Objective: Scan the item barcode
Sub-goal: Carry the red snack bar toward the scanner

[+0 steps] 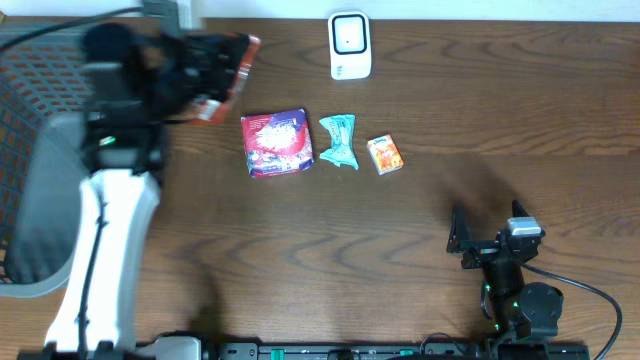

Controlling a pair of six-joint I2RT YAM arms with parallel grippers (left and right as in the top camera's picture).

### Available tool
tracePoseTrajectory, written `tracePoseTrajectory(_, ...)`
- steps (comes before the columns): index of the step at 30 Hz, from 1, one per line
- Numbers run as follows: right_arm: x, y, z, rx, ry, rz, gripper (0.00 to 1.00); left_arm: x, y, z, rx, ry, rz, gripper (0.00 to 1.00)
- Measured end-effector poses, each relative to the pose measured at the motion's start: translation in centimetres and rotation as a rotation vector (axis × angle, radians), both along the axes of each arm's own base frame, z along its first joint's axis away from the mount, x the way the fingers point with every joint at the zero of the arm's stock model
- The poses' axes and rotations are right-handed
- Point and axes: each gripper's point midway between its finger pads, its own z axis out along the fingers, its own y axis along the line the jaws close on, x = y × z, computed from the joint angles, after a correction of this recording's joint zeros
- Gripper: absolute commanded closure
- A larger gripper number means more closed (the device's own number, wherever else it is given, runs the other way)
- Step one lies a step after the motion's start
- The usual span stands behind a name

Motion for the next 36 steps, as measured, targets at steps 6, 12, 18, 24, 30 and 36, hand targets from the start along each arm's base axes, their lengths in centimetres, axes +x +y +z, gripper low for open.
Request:
tracePoseTrajectory(6,0.0,0.0,0.0,0.0,0.0,0.0,0.01,1.6,-6.9,-7.5,0.078,0.163,-0.043,0.93)
tracePoseTrajectory(12,0.0,0.0,0.0,0.0,0.0,0.0,0.01,2.1,-10.8,-15.2,0.197,0.328,0.049,0.93)
tracePoseTrajectory(18,0.0,0.0,0.0,0.0,0.0,0.0,0.01,2.7,-11.8,-20.7,0.267,0.435,0.24,0.93)
tracePoseTrajectory(24,0.0,0.0,0.0,0.0,0.0,0.0,0.01,3.8,-11.1,-22.2,0.272,0.435,0.369,0.69)
tracePoseTrajectory(30,0.0,0.0,0.0,0.0,0.0,0.0,0.01,4.3,-10.6,-22.3,0.266,0.431,0.414,0.53)
tracePoseTrajectory(36,0.0,0.0,0.0,0.0,0.0,0.0,0.01,5.0,-10.7,-21.5,0.295,0.362,0.397,0.42)
